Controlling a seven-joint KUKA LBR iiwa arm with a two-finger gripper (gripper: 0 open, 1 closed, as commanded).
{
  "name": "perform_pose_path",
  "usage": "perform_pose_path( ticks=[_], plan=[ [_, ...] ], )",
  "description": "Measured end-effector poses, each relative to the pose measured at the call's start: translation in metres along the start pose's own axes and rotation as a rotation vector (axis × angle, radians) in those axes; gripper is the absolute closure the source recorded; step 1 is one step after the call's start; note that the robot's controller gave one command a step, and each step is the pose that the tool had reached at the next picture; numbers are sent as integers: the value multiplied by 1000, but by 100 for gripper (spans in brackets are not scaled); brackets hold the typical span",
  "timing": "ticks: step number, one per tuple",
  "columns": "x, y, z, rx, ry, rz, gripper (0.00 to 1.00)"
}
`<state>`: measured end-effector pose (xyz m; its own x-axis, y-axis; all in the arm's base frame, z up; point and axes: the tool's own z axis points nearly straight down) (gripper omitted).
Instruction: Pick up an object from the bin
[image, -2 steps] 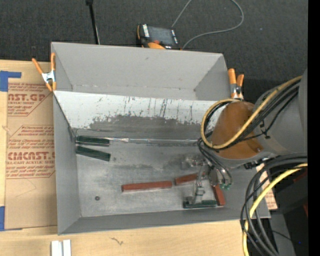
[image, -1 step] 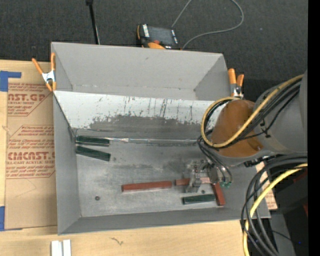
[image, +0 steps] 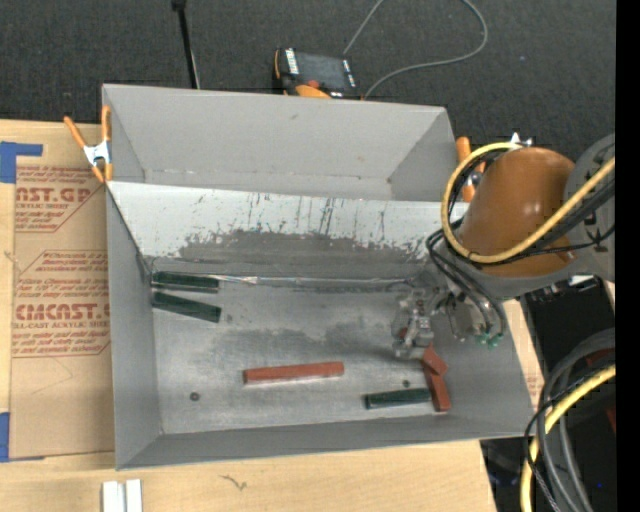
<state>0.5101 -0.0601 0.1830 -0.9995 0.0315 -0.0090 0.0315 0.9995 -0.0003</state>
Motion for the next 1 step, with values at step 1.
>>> perform_pose_path(
  ticks=[1],
  plan=[
    [-50,-18,51,-1,6,-135,100]
  ],
)
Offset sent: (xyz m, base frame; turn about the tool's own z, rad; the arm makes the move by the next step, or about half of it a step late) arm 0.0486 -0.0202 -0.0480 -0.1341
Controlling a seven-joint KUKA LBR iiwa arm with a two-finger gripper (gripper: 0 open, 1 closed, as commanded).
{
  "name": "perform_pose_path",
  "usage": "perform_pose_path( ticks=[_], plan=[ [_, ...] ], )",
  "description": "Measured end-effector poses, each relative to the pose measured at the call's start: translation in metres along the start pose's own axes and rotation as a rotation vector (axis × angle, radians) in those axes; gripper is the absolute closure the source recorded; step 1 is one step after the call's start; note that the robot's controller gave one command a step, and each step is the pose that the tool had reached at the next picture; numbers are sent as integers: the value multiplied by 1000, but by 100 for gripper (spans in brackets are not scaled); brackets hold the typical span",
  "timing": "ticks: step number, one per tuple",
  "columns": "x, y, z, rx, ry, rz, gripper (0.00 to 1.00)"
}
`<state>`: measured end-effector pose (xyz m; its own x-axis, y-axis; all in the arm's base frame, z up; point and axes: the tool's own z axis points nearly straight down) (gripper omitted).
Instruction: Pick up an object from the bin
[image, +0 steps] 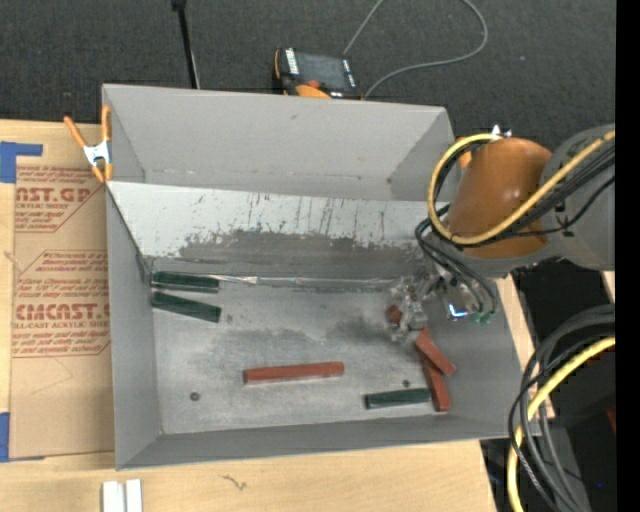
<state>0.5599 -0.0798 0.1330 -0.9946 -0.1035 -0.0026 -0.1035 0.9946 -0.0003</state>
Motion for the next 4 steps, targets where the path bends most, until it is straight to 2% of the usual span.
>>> perform_pose_path(
  ticks=[1,2,3,4],
  plan=[
    [35,-42,-65,3,-4,70,100],
    [34,-39,-61,0,0,65,0],
    [84,-17,19,-4,8,-255,0],
    [76,-12,62,4,-14,-351,0]
  ],
)
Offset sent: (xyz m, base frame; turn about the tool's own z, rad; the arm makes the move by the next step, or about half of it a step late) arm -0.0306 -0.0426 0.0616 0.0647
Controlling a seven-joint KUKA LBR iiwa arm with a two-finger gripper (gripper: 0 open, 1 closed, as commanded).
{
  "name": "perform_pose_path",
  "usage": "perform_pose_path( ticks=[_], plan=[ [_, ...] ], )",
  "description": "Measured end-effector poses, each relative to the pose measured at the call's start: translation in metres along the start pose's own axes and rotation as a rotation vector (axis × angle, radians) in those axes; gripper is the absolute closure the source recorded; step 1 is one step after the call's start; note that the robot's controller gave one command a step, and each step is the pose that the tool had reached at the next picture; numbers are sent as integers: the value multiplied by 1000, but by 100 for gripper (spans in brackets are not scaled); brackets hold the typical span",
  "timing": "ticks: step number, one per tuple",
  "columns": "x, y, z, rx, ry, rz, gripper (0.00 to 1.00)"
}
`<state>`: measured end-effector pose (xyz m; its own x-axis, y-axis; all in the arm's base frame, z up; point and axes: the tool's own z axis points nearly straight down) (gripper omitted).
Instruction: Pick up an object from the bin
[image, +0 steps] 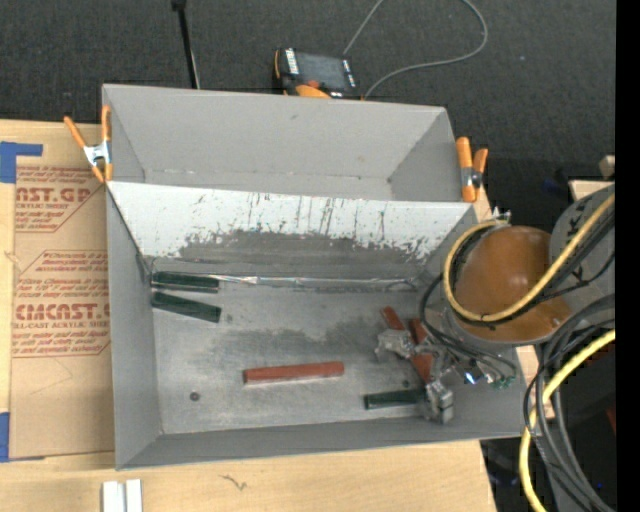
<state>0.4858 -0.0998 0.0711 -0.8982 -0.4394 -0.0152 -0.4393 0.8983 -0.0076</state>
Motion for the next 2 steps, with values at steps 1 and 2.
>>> perform_pose_path(
  ticks=[1,2],
  plan=[
    [4,2,1,-8,14,1,100],
    [-33,15,-162,-2,5,-4,100]
  ],
)
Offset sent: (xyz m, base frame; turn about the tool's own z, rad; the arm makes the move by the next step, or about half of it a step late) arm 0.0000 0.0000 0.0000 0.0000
